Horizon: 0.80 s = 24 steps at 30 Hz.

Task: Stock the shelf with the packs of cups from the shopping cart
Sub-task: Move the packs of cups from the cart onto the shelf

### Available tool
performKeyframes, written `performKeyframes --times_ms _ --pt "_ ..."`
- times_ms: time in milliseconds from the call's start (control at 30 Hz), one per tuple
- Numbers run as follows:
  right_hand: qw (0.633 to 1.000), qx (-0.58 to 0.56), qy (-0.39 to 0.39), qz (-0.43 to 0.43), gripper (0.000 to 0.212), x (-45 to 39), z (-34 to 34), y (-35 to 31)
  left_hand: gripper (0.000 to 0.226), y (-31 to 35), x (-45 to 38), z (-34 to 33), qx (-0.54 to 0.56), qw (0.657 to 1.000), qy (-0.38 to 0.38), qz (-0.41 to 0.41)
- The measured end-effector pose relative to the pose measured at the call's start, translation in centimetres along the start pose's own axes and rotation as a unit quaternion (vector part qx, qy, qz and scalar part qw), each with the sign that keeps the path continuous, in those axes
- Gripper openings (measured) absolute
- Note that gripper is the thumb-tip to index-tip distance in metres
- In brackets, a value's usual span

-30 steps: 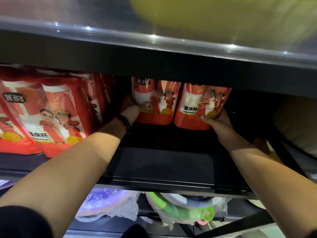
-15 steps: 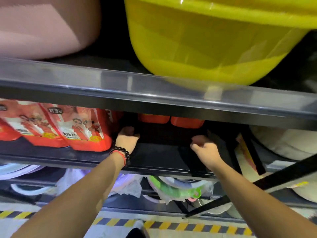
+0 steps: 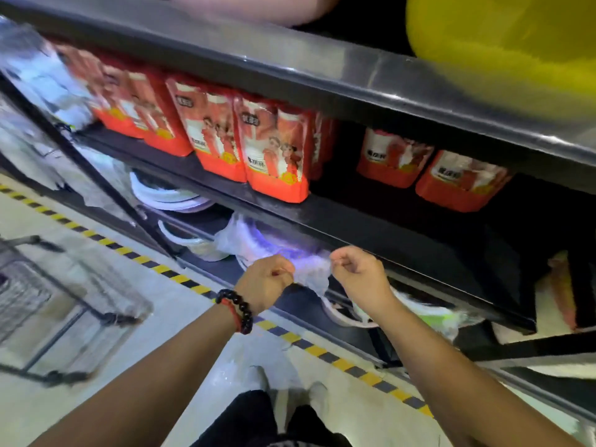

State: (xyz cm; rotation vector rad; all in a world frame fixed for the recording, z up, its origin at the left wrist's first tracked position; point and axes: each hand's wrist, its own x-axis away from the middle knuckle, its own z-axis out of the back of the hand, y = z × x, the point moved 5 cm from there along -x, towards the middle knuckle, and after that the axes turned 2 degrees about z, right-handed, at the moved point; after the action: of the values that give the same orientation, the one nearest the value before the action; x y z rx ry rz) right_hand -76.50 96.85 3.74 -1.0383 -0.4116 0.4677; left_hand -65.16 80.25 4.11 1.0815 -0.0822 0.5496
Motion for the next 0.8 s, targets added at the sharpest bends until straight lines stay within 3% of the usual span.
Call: performKeyframes --times_ms 167,300,500,800 --pt "0.997 -0.026 -0.069 0.027 0.032 0.3 -6.9 -3.6 0.014 -3.0 5.1 5.2 0.04 0.997 0.06 0.01" --pt "0.993 -0.006 -0.108 0.05 0.035 0.9 -13.8 -7.3 0.012 -7.6 8.9 10.2 0.065 0.989 0.113 0.064" --pt "0.97 0.04 -0.224 0.082 0.013 4.2 -26.8 -14.4 0.009 -16.3 16.6 18.9 0.101 0.963 0.217 0.124" --pt "0.919 0.08 -0.355 0.153 0.015 8.6 -44.1 -22.6 0.009 -27.3 27.8 28.9 0.125 0.919 0.326 0.185"
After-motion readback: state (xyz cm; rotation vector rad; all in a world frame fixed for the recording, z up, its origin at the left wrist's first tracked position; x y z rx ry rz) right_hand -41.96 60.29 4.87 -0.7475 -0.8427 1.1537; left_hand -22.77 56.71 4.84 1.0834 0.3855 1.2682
